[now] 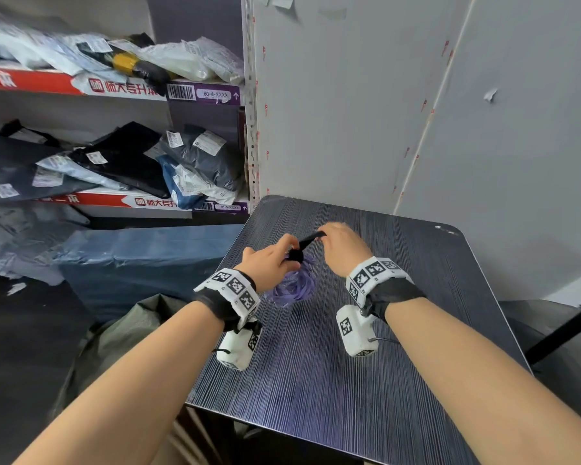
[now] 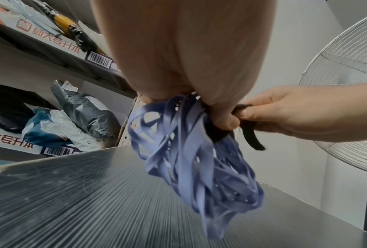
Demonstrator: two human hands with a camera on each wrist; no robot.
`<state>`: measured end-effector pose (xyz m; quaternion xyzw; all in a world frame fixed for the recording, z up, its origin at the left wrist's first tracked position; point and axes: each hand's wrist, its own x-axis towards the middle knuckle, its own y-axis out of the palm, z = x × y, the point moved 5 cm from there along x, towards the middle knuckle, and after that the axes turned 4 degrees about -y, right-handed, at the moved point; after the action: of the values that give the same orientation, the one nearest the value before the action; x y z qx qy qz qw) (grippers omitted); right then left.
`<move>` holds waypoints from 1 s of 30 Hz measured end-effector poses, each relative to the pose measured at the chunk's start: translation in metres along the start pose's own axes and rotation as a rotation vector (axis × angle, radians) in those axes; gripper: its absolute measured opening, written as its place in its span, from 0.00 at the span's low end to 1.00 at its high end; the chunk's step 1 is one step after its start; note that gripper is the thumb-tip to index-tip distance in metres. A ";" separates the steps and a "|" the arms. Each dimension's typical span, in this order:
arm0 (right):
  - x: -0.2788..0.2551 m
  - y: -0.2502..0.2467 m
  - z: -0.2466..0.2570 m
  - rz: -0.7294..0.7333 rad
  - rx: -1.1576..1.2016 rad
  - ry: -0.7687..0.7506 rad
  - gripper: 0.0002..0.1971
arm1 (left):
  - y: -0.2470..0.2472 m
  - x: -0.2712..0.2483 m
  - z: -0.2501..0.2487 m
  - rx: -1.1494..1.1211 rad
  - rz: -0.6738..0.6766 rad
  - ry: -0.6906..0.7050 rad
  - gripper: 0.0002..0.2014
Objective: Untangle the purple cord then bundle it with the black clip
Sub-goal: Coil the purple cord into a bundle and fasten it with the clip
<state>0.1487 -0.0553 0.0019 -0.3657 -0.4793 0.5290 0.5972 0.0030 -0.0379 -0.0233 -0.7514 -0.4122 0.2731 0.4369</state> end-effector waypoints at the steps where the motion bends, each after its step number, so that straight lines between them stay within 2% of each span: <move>1: -0.001 -0.001 0.002 0.015 0.063 0.014 0.14 | 0.000 -0.001 -0.002 -0.025 -0.010 0.008 0.12; 4: -0.002 -0.002 0.006 0.054 0.111 0.014 0.17 | 0.002 -0.001 -0.001 -0.030 -0.027 -0.029 0.13; 8: -0.003 -0.005 0.013 0.109 0.019 -0.100 0.11 | 0.004 0.005 0.012 0.117 0.004 -0.162 0.16; 10: -0.004 -0.011 0.017 0.115 -0.060 -0.154 0.12 | 0.004 0.005 0.019 0.153 0.011 -0.216 0.18; 14: -0.008 -0.021 0.027 0.018 -0.160 -0.238 0.14 | 0.002 0.004 0.021 0.080 -0.002 -0.285 0.21; 17: -0.016 -0.018 0.034 -0.016 -0.141 -0.282 0.15 | 0.001 0.006 0.020 0.039 -0.014 -0.316 0.21; 22: -0.033 -0.001 0.036 0.068 -0.175 -0.336 0.16 | 0.005 0.010 0.019 -0.344 0.038 -0.306 0.17; 30: -0.036 0.004 0.043 0.069 -0.291 -0.387 0.13 | 0.003 0.007 -0.005 -0.700 0.053 -0.236 0.07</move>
<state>0.1069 -0.0927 0.0037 -0.3558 -0.6434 0.5346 0.4168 0.0116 -0.0345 -0.0241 -0.8291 -0.5085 0.2117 0.0957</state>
